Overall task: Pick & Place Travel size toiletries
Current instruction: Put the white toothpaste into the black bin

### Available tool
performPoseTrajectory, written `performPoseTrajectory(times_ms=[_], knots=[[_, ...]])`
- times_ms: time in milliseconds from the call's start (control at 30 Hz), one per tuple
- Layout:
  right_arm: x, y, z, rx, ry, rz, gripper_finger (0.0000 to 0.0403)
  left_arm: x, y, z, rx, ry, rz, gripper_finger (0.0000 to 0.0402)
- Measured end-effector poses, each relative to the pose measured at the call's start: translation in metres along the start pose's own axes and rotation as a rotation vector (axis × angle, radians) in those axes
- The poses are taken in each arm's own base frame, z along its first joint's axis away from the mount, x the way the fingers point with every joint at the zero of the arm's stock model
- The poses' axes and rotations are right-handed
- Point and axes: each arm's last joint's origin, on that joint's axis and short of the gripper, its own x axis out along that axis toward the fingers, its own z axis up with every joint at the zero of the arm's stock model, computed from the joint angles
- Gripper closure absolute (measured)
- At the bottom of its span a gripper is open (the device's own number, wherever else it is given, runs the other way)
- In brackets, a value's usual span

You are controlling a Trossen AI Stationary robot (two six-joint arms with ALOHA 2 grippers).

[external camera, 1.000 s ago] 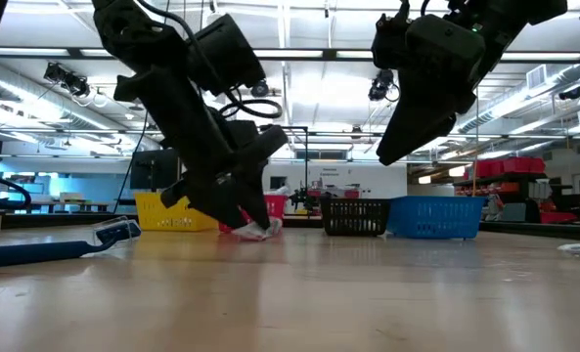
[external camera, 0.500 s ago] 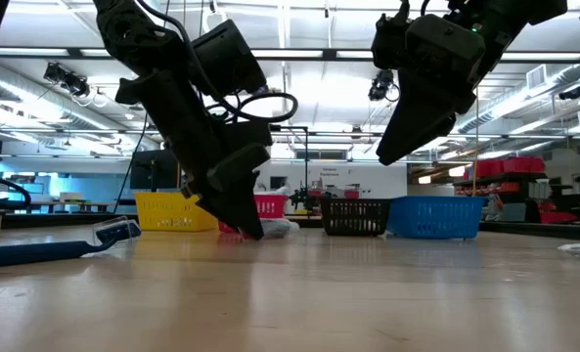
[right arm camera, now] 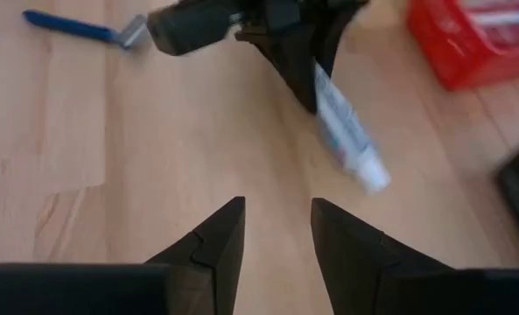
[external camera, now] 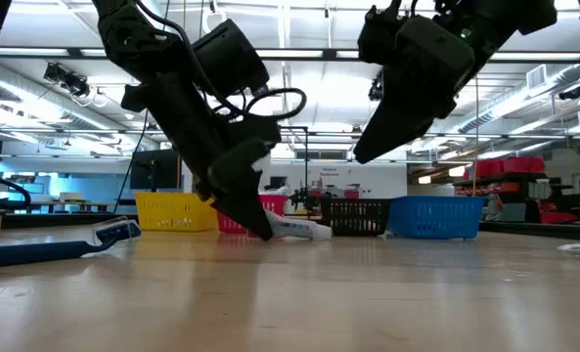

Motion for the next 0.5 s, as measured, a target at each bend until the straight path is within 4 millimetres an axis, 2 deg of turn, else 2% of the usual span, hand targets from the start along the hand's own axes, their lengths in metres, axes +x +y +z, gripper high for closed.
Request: performPoseTrajectory(times_ms=[233, 500], knots=[[0.023, 0.008, -0.005, -0.125, -0.008, 0.05, 0.0225, -0.003, -0.016, 0.001, 0.16, -0.053, -0.098, 0.0382], [0.04, 0.007, -0.016, -0.151, 0.046, 0.009, 0.0192, -0.008, -0.031, 0.005, 0.241, -0.146, -0.142, 0.0383]])
